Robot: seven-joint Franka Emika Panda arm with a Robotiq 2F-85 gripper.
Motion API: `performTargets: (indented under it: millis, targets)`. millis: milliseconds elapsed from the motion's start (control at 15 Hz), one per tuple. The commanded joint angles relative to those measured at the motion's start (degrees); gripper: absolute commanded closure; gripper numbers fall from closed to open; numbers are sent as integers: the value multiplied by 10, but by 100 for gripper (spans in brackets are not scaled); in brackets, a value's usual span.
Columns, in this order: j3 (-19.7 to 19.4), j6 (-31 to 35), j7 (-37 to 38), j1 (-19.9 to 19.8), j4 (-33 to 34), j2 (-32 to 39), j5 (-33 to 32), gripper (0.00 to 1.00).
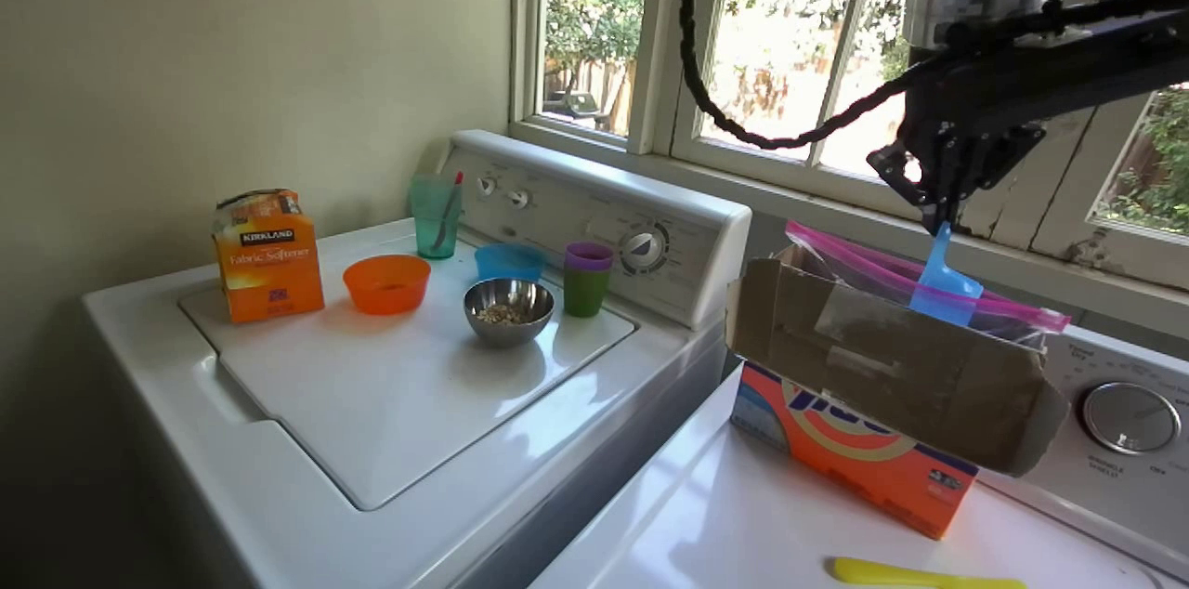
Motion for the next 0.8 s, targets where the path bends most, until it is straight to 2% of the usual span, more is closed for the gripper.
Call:
performTargets:
  millis: [0, 400, 733]
  targets:
    - [-27, 41, 15, 41, -43, -16, -52, 99]
    - [-50, 116, 19, 96, -79, -15, -115, 99]
    - [-89, 155, 53, 149, -117, -21, -178, 99]
